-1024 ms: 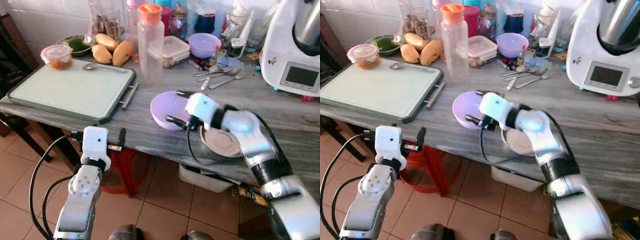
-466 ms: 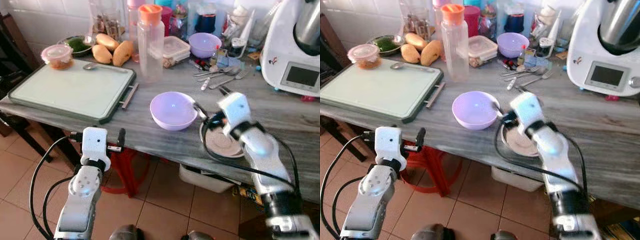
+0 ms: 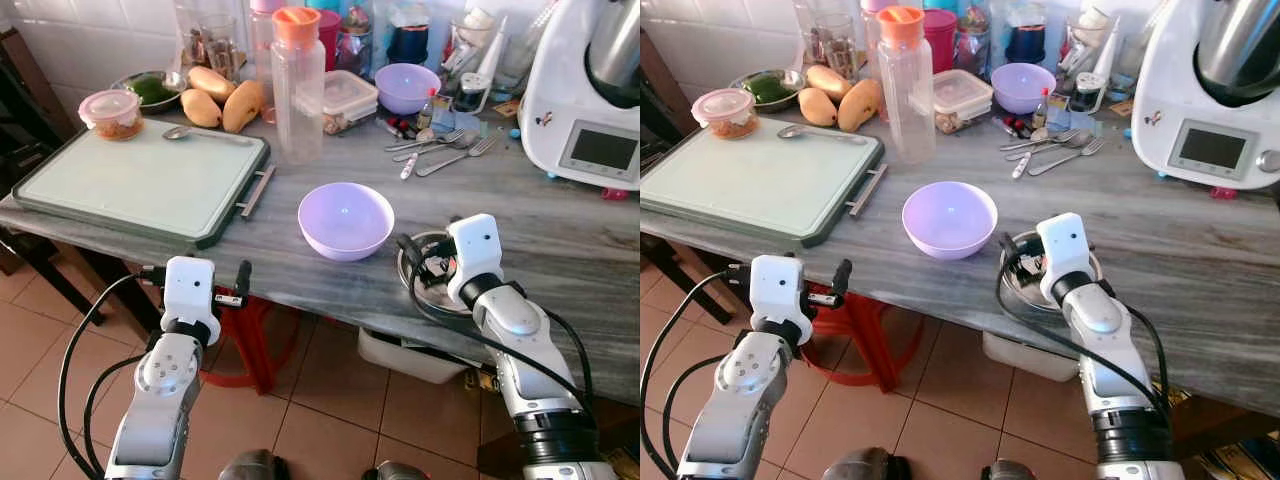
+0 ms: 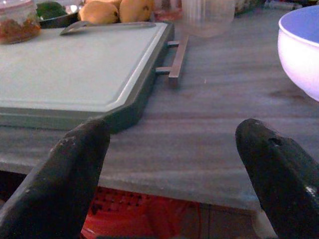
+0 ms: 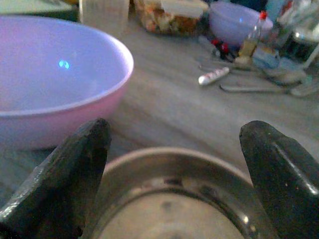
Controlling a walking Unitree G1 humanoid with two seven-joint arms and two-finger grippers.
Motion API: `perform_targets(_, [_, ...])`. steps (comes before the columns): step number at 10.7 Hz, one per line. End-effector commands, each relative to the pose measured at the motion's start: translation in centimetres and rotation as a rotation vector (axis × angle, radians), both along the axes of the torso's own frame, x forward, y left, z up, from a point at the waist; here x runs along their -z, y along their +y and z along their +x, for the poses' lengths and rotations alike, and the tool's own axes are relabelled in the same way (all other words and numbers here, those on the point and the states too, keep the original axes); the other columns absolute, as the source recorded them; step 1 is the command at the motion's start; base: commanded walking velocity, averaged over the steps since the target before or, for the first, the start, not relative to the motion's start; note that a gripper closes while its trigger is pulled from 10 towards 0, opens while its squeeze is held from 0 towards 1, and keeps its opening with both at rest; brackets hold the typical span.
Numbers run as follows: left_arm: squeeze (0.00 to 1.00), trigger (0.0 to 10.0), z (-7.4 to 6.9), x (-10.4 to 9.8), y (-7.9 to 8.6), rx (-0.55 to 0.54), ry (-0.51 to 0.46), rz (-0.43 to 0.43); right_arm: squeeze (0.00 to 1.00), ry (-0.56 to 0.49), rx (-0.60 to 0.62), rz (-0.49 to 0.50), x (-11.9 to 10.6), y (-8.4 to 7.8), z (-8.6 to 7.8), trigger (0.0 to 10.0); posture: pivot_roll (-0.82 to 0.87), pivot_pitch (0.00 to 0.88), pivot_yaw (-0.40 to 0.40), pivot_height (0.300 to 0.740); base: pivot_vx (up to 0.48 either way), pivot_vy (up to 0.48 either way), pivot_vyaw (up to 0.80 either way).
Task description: Setting the table
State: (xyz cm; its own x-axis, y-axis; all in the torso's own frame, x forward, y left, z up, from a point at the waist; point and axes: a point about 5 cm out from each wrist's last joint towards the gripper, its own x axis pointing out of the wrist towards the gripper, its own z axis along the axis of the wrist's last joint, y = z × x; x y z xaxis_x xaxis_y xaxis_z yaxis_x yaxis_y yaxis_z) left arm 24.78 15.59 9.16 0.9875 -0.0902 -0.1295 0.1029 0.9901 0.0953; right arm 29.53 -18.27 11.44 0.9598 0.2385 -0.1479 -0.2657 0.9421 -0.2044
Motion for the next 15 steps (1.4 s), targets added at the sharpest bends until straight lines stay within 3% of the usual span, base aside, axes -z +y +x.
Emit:
perform_targets(1, [0.0,10.0,-0.2,-0.1,0.1,-0.009,0.004,0.008,1.0,-0.005,0.027,0.005,-0.5,-0.4,0.0,10.0,0.04,0.0,0.026,0.74,0.0,0.0,0.0])
perform_targets(6, [0.0,10.0,-0.2,-0.1,0.0,-0.006,0.007,0.006,1.0,0.119,0.11,0.001,0.6,-1.3,-0.6,10.0,0.03,0.0,0.022,0.74,0.0,0.0,0.0])
perform_targets(10, [0.0,10.0,-0.2,-0.1,0.1,-0.003,0.011,0.012,0.89,0.214,0.142,0.087,1.3,-1.1,-0.7,10.0,0.03,0.0,0.025,0.74,0.0,0.0,0.0])
perform_targets(15, [0.0,10.0,-0.2,-0.1,0.1,-0.003,0.011,0.012,0.89,0.214,0.142,0.087,1.3,-1.1,-0.7,10.0,0.03,0.0,0.025,0.74,0.0,0.0,0.0])
